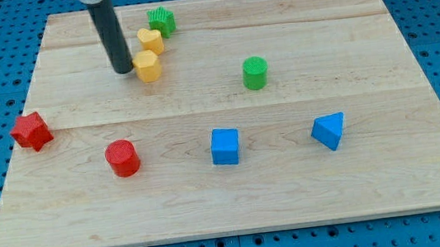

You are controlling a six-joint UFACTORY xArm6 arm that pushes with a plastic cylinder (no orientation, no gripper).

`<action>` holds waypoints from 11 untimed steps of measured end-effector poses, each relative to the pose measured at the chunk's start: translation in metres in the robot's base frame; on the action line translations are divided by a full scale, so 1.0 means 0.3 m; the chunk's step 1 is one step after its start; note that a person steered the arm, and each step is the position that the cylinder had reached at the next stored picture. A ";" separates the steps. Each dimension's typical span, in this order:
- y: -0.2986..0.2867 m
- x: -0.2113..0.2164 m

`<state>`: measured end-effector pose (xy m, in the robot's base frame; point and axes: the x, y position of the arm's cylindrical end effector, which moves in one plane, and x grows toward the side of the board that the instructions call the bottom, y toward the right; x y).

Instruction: Push the red star above the red circle

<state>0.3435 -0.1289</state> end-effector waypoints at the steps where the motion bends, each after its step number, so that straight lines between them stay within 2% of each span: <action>1: -0.191 0.069; 2: -0.533 0.065; 3: -0.587 0.112; 4: -0.587 0.173; 5: -0.575 0.421; 6: -0.511 0.440; 7: -0.451 0.392; 8: -0.572 0.364; 10: -0.127 0.334; 11: -0.202 0.378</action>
<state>0.4569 -0.1896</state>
